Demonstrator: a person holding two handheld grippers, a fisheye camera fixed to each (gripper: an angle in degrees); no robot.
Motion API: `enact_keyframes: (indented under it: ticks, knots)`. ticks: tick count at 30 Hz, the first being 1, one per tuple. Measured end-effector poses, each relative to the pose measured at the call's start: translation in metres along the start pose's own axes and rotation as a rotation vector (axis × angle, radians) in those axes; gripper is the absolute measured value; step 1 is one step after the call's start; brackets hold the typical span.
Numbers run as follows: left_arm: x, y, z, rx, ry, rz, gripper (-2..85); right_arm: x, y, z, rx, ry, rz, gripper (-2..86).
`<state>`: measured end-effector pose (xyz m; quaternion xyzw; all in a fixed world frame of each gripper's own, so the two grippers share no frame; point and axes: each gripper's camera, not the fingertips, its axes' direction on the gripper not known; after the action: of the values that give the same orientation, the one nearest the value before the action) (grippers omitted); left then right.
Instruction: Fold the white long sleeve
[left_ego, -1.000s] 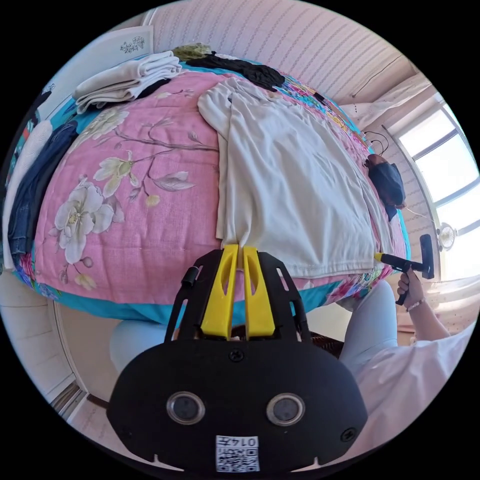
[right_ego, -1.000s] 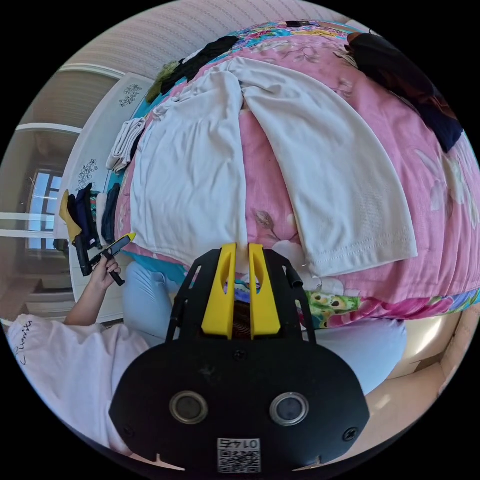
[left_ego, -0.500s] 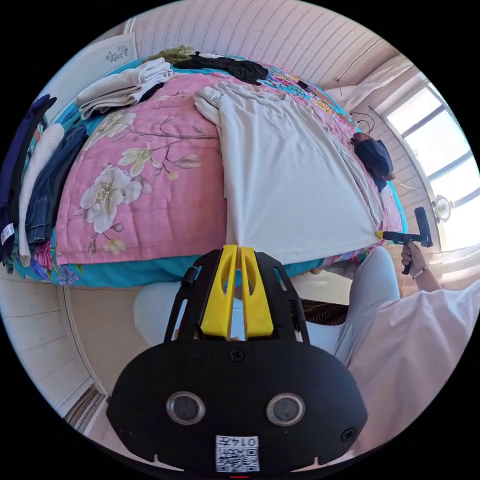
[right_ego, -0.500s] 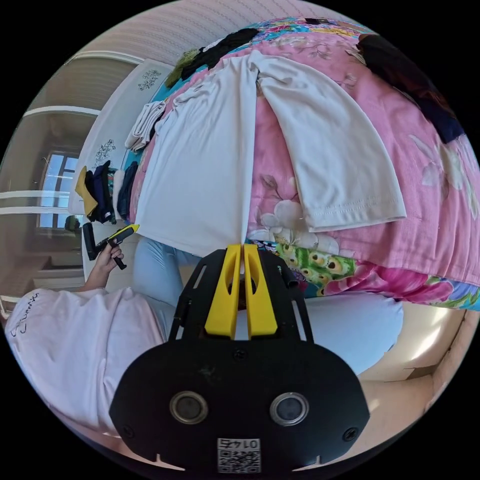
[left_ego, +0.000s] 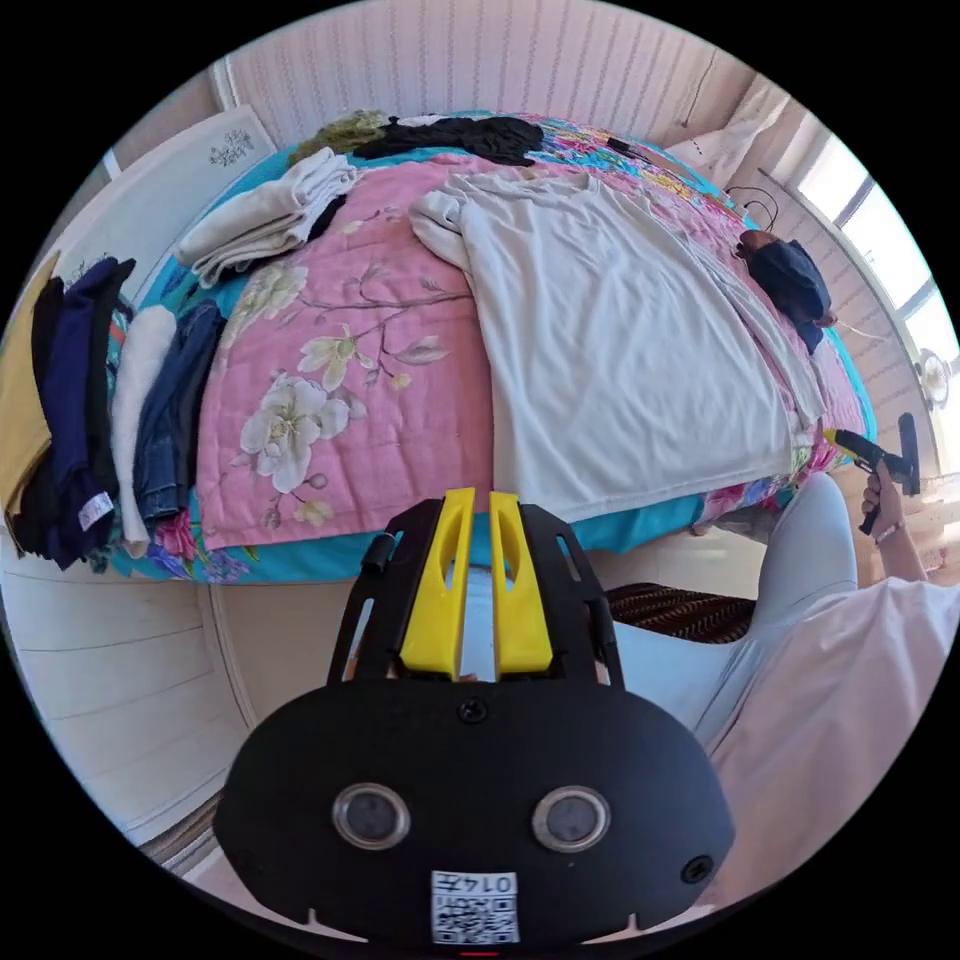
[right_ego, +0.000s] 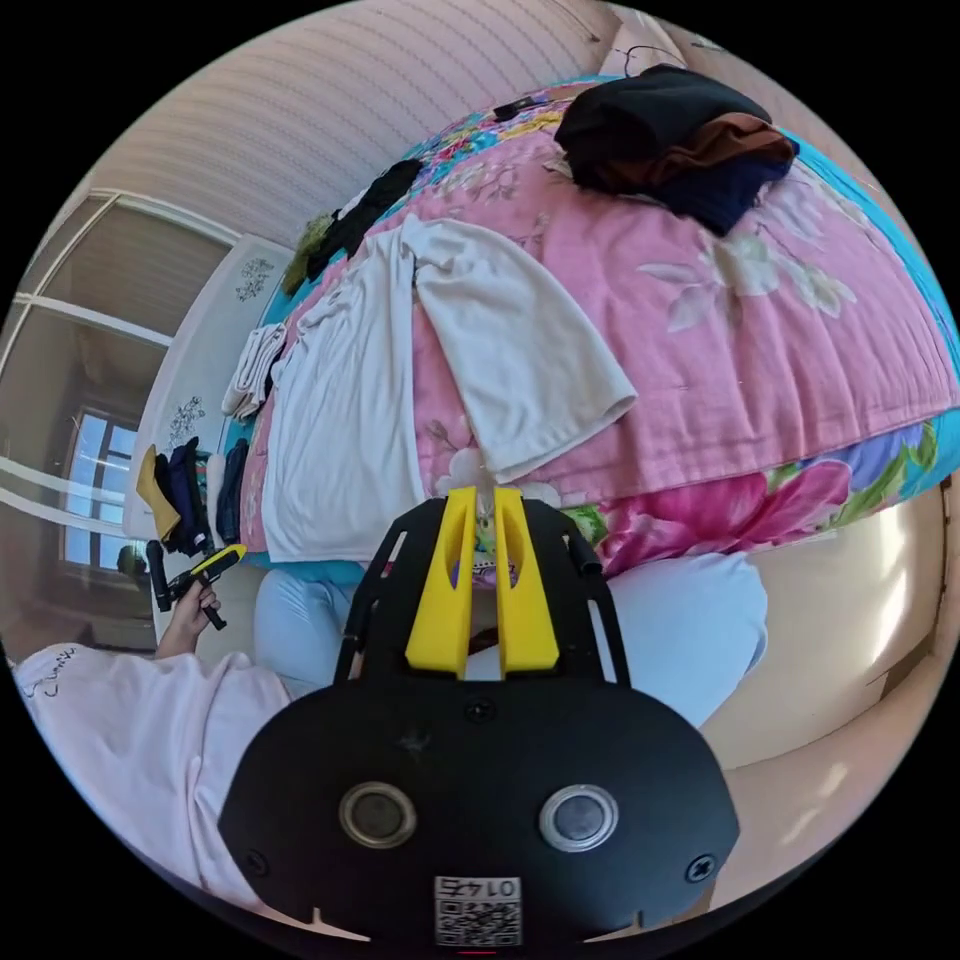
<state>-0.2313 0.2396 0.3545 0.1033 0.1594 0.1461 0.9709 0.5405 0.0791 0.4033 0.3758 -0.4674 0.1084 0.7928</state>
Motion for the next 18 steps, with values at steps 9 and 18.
enact_keyframes:
  ticks: [9,18]
  knots:
    - [0.223,-0.043,0.005,0.13,0.184,0.562,4.8,0.073,-0.012,-0.086,0.186,-0.02,0.148,8.9]
    - [0.548,-0.061,0.121,0.108,0.193,0.986,6.5,0.098,-0.037,-0.15,0.082,-0.174,0.069,1.5]
